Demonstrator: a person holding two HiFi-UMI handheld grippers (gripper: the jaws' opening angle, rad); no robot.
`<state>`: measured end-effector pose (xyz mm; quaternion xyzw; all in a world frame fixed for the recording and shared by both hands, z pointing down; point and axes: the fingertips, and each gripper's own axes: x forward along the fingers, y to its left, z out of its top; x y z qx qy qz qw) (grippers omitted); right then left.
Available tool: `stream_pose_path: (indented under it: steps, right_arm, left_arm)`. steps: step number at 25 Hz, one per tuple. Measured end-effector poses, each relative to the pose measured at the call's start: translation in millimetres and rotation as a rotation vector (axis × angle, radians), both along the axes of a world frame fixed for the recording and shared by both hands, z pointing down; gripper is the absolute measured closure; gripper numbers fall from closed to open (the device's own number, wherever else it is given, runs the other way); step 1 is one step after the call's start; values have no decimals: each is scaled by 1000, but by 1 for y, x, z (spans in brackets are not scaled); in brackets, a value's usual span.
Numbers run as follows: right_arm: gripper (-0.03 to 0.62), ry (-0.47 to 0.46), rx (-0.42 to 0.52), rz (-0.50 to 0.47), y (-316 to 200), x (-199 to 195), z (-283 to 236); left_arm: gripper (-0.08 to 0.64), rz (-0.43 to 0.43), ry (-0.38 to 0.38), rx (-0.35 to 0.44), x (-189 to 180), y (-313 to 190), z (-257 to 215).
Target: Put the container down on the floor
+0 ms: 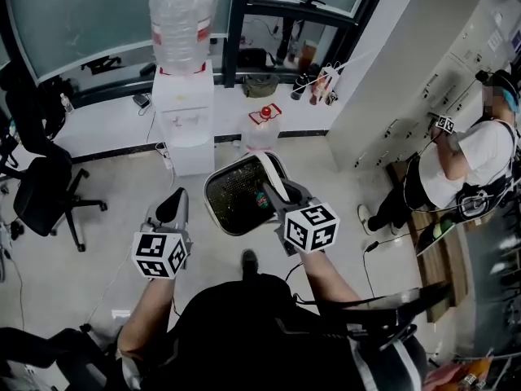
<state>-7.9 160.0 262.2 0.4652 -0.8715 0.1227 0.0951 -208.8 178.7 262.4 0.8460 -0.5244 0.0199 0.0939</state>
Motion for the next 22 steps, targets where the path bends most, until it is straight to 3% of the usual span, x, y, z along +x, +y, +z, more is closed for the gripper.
stream_pose_path:
  steps: [15,22]
  right_arm:
    - [522,13,-1,-100,-108,55,6]
    - [520,23,8,-136,-148,87,8]
  left_arm:
    - [549,-32,-30,-57,77,-110,11]
    - [549,-40,-37,-46,113,-153,7]
